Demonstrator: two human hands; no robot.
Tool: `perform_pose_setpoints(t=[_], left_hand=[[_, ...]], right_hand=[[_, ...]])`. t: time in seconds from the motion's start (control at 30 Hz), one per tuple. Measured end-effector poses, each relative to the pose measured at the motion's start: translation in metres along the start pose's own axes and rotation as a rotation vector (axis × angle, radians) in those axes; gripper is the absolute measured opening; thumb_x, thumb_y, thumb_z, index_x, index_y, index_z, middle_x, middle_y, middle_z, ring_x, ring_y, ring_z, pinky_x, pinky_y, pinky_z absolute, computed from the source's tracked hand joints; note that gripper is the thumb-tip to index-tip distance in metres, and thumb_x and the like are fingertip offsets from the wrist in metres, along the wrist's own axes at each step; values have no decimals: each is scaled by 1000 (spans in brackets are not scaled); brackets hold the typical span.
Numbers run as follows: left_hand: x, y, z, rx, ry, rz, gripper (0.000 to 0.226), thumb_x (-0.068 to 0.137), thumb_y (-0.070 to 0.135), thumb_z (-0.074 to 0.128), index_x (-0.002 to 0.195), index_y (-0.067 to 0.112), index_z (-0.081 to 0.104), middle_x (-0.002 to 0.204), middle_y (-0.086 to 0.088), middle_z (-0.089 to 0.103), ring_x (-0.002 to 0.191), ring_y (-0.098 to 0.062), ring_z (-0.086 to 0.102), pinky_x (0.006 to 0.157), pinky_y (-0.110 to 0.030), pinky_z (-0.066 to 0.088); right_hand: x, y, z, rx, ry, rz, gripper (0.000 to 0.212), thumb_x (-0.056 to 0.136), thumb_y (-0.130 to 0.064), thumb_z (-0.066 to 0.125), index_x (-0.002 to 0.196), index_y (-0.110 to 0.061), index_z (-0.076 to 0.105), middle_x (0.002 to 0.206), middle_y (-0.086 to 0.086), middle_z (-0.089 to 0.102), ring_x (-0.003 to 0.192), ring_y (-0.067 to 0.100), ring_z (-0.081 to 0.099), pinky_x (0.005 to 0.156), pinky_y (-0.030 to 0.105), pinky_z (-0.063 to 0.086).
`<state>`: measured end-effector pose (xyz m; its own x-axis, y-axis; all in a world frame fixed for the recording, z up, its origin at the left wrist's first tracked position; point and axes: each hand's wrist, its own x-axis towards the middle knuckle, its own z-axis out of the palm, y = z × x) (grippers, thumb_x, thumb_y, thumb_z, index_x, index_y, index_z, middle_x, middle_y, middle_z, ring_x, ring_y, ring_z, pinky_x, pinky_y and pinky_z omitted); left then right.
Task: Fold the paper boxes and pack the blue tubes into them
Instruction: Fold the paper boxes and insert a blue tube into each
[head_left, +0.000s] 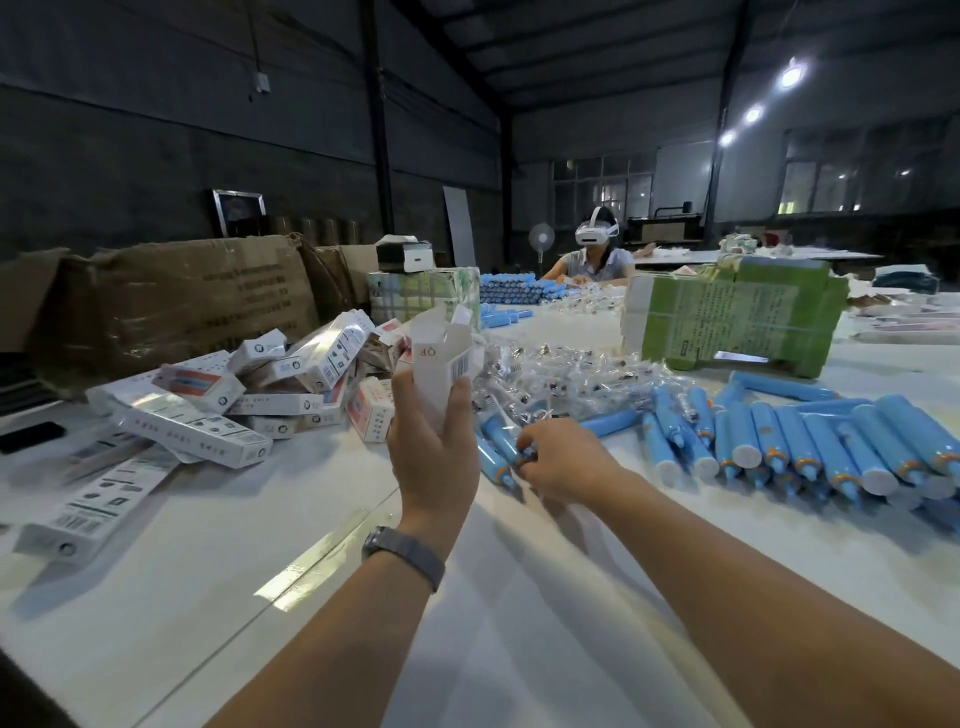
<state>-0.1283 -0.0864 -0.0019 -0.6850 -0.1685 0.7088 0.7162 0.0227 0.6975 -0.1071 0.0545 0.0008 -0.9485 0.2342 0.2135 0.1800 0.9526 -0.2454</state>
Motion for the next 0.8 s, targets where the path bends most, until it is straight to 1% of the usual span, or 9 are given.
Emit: perform_pose_setpoints(t=[0.1,0.23,0.3,0.33,0.43,0.5,0.57,0.7,0.8], left_hand=[[-2,-1,2,20,-19,27,30,98,32,59,120,17,45,114,9,54,96,-7,54,69,-2,47],[-6,5,3,-3,-48,57,24,98,33,59,114,26,43,108,11,55,91,4,51,71,-3,47],[-7,6,3,-23,-68,57,25,96,36,58,114,28,42,106,17,55,96,13,54,71,-4,48],[-7,6,3,-30,-76,54,26,96,37,58,115,27,43,108,14,57,98,12,55,71,-4,48],[-8,5,4,-36,-82,52,25,95,39,58,113,28,43,115,2,60,98,-8,59,73,-9,52],[-8,5,5,-33,-81,60,26,96,38,59,114,26,45,115,3,59,99,-11,58,75,-10,52],[-8,7,5,-25,-83,60,27,97,34,59,117,21,46,113,8,60,99,-7,58,76,-10,52],[-8,10,5,-28,-106,69,24,97,33,60,115,28,44,102,45,54,98,20,53,74,-7,51],[-8,12,4,-37,-120,74,26,94,37,57,114,27,44,102,47,54,97,18,54,78,-17,53]], right_hand=[[1,7,-1,84,43,44,19,86,-17,60,101,-21,70,105,5,70,101,24,63,76,26,46],[-1,11,1,184,10,82,43,90,-26,59,132,-19,55,122,8,64,109,28,59,87,31,46],[2,13,3,174,-28,85,37,89,-23,54,125,-16,62,124,8,64,111,30,59,91,33,48],[3,15,3,139,-50,77,32,90,-25,53,119,-18,65,122,8,65,111,31,59,90,35,49],[3,18,7,-20,-55,56,28,93,-41,51,116,-29,61,117,8,63,111,31,59,80,35,46],[2,18,9,-90,7,58,28,94,-43,51,117,-32,63,115,5,64,107,29,61,74,33,42],[2,16,9,-114,77,60,21,94,-35,55,111,-31,67,110,4,67,100,28,63,69,31,41],[-1,14,8,-182,115,46,21,91,-22,54,110,-23,64,112,7,64,103,31,62,71,32,40],[-3,18,5,-189,90,65,23,92,-13,51,107,-25,64,113,5,63,103,29,62,72,33,41]])
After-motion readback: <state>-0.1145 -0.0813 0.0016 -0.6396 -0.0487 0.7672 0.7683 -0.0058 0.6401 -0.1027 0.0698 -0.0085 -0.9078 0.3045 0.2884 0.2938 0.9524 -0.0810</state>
